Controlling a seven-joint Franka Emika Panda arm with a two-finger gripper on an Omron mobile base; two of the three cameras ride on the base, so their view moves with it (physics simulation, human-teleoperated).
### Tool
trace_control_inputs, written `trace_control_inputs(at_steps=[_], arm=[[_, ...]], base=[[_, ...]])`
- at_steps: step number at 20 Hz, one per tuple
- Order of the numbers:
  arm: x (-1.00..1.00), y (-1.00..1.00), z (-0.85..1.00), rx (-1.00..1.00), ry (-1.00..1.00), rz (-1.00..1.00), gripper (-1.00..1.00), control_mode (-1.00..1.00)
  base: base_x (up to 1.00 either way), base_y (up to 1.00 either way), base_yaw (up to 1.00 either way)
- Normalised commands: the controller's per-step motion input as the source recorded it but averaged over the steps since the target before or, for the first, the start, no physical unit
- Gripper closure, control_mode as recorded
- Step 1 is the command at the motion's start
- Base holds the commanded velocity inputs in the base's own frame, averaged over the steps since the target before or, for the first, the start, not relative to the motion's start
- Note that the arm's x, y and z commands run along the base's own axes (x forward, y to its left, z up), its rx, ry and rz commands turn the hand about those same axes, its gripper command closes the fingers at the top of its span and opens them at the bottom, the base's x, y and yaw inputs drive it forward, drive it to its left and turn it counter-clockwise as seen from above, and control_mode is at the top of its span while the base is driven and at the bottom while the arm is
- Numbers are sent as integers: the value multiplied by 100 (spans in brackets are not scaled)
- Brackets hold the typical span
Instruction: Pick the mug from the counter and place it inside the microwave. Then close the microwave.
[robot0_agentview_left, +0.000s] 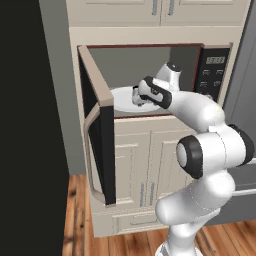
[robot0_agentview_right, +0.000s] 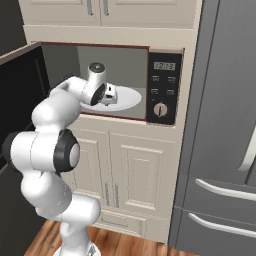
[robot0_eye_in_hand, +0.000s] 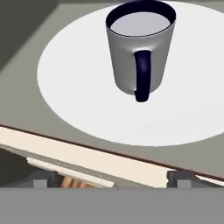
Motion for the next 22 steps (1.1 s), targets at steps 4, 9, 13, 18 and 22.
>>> trace_control_inputs(at_steps=[4,9,13,18,22], arm=[[-65,-1,11,0,-2,-3,-100,-100],[-63,0,11,0,0,-1,-100,-100],[-71,0,10,0,0,0,-100,-100],[-66,0,12,0,0,-1,-100,-100],[-37,0,5,0,0,0,-100,-100]], base=[[0,0,0],[0,0,0],[0,0,0],[0,0,0],[0,0,0]])
